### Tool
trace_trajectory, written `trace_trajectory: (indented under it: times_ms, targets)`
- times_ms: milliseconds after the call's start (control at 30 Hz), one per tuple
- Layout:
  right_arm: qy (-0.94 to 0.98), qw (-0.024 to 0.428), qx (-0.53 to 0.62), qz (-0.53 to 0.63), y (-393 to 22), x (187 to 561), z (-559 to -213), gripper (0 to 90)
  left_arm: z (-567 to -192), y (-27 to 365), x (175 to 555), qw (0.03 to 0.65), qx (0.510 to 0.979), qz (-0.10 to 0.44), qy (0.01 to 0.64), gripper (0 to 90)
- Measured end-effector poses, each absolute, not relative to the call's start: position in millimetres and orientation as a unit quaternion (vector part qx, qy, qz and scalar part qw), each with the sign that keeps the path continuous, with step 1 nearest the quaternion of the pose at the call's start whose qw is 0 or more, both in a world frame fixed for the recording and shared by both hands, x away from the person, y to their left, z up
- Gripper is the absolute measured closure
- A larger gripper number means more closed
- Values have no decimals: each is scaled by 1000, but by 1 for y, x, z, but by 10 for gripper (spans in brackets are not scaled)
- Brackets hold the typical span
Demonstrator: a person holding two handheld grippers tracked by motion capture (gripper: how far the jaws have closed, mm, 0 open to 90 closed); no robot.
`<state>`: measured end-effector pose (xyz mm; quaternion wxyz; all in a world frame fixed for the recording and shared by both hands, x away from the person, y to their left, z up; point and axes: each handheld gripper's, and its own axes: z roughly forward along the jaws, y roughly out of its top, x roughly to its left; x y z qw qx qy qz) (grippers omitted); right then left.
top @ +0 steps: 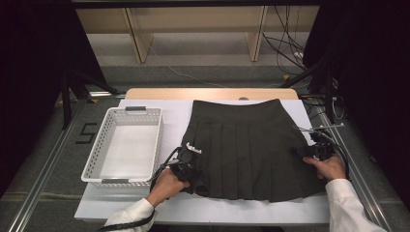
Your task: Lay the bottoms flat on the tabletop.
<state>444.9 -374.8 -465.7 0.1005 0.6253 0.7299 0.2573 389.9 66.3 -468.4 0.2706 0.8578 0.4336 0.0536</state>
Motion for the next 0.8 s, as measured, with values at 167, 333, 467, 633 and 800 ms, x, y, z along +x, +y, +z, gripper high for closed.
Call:
trace_trajectory:
  times_ms: [167,333,467,633,800]
  targets:
    - [734,111,618,258,-371,440,-465,783,-468,67,389,275,858,54,431,865]
    - [734,92,618,266,-377,430,-459,870,-467,67,386,279,859,55,426,869]
    - [732,89,616,276,-386,411,-449,870,-466,66,381,284,861,44,420,869]
    - [733,83,615,280,-393,391,-445,869,-463,60,369,290,866,39,406,868]
    - [729,80,619,281,-397,386,-447,856,-463,58,362,298,865,31,403,864]
